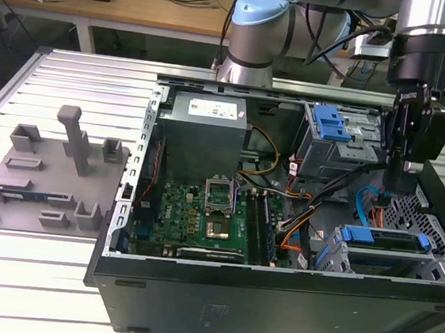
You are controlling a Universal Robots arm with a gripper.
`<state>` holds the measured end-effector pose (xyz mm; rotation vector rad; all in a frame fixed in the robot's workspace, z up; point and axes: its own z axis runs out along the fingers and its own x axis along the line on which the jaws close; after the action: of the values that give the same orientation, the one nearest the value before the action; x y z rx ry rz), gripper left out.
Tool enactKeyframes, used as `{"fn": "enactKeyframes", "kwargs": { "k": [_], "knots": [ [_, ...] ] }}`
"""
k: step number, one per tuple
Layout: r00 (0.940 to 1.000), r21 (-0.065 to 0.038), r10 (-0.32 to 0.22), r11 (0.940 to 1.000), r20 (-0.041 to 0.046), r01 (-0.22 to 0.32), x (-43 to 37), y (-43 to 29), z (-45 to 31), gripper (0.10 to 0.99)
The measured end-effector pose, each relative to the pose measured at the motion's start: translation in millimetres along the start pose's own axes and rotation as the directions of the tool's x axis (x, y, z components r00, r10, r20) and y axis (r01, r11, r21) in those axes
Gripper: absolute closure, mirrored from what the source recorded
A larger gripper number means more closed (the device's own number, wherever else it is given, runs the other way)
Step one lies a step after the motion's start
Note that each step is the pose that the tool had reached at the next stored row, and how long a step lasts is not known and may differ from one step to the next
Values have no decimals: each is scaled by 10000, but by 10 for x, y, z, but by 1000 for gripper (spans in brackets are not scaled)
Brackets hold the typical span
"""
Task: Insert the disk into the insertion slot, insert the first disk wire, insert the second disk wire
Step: 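Insert the first disk wire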
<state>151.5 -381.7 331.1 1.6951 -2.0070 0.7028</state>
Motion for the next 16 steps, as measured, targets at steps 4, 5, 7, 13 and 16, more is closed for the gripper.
{"fn": "enactKeyframes", "kwargs": {
  "k": [4,5,7,13,16],
  "knots": [
    [10000,5,-8,10000,2,8,-35,6,24,745],
    [10000,7,-9,10000,1,9,-46,8,25,745],
    [10000,10,-13,10000,4,13,-65,11,21,745],
    [10000,27,-34,10000,-2,34,-145,25,-23,745],
    [10000,40,-49,10000,-8,49,-172,29,-32,831]
  ]
}}
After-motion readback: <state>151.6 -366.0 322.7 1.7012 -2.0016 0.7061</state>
